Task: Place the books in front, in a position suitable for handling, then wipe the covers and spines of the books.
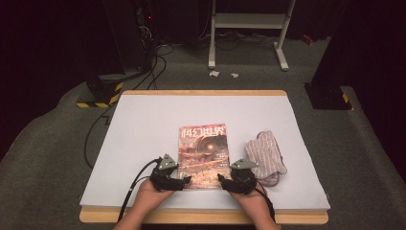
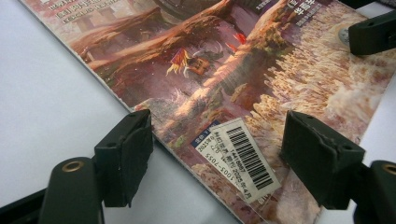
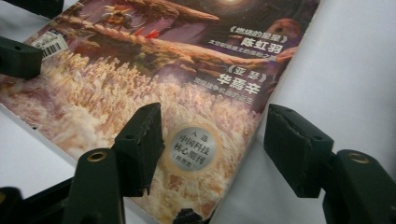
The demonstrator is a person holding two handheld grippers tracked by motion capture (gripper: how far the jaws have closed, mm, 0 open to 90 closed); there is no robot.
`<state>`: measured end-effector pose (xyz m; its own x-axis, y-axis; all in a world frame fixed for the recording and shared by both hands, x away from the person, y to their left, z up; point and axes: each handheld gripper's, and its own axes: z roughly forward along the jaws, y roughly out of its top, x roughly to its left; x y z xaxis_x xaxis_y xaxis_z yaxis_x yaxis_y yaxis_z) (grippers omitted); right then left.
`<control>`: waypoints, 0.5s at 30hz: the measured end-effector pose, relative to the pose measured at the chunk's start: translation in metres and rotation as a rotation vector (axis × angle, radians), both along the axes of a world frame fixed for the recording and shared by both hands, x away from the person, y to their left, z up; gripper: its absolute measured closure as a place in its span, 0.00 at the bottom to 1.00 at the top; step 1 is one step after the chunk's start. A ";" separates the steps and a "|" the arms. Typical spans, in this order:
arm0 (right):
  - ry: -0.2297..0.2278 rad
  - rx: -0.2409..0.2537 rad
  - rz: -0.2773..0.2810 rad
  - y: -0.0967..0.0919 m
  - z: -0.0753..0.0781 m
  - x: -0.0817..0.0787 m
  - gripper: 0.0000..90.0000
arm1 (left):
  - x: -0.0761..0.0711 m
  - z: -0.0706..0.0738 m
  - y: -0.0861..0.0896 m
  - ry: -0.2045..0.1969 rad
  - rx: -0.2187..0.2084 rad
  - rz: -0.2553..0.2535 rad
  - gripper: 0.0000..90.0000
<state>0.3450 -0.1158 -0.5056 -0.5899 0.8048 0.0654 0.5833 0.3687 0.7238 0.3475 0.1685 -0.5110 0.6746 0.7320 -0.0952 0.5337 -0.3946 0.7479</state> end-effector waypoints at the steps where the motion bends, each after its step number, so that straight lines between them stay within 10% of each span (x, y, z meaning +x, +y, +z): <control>1: -0.004 -0.007 -0.001 0.002 0.000 0.000 0.41 | 0.000 0.000 0.000 -0.002 0.001 0.001 0.28; 15: 0.021 0.017 0.006 -0.003 -0.001 0.000 0.44 | -0.001 0.000 -0.001 0.001 0.000 -0.003 0.25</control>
